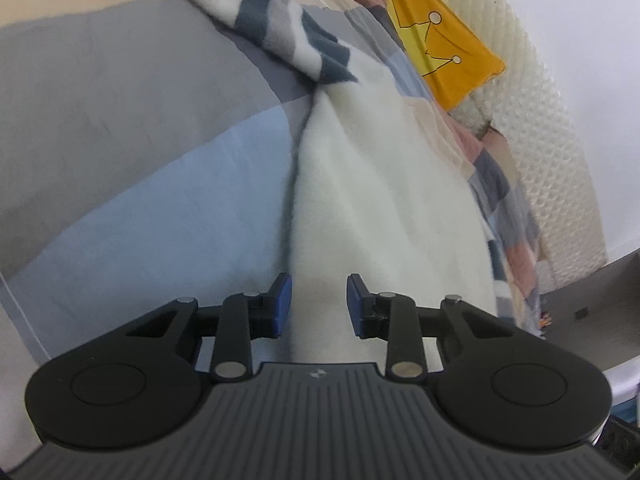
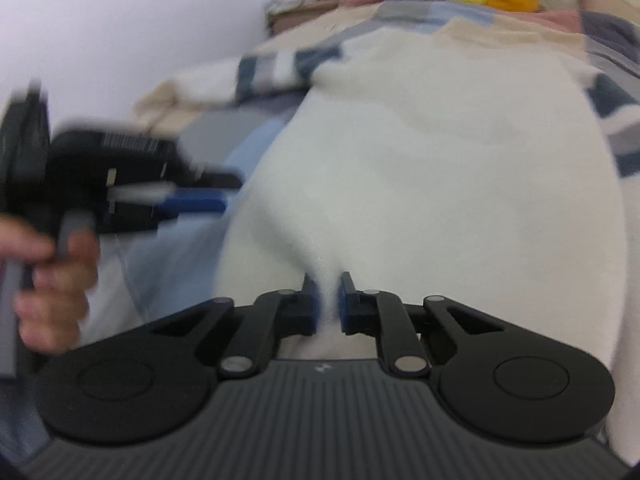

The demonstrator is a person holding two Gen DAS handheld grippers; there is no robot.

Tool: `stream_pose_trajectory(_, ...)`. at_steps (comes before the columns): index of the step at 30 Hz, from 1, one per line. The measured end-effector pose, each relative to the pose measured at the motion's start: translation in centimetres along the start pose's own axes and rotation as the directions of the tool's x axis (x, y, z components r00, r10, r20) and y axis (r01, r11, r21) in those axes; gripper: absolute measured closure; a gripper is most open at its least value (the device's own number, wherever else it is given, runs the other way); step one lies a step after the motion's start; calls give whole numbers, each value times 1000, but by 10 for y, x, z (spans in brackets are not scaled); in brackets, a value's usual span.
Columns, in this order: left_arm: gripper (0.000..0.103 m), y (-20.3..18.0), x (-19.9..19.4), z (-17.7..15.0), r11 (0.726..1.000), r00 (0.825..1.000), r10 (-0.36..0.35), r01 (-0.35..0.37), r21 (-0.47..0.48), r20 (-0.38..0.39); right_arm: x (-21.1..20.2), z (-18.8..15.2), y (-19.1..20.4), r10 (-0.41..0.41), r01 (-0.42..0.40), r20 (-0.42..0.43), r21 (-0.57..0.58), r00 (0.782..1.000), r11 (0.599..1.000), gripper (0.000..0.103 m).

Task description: Fold large clothes

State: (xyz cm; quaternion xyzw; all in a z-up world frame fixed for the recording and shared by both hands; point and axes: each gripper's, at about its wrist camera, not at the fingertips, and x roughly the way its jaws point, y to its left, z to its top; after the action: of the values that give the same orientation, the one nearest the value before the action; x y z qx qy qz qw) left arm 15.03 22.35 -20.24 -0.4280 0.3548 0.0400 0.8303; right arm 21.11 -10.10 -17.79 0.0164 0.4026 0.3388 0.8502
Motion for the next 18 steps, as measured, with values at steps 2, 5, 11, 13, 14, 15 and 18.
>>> stream_pose_trajectory(2,68,-1,2,-2,1000,1000,-26,25,-9,-16,-5,5,-16,-15,13,25,74,1000,997,90)
stream_pose_trajectory(5,68,-6,6,-6,999,998,-43,44,10,-40,-6,8,-36,-72,66,37,137,997,988,90)
stream_pose_trajectory(11,68,-17,18,-20,993,989,-100,107,55,-106,4,11,-59,-141,133,24,219,990,967,90)
stream_pose_trajectory(13,66,-21,22,-26,984,975,-168,175,43,-147,8,12,-66,-146,137,21,249,989,959,90)
stream_pose_trajectory(14,66,-23,24,-29,978,966,-197,205,31,-167,9,11,-68,-145,135,18,258,989,957,90)
stream_pose_trajectory(15,66,-25,26,-32,973,957,-221,229,25,-188,10,12,-69,-143,133,17,265,990,955,90)
stream_pose_trajectory(18,65,-32,34,-42,967,941,-239,253,29,-240,14,13,-70,-135,124,19,281,991,952,90)
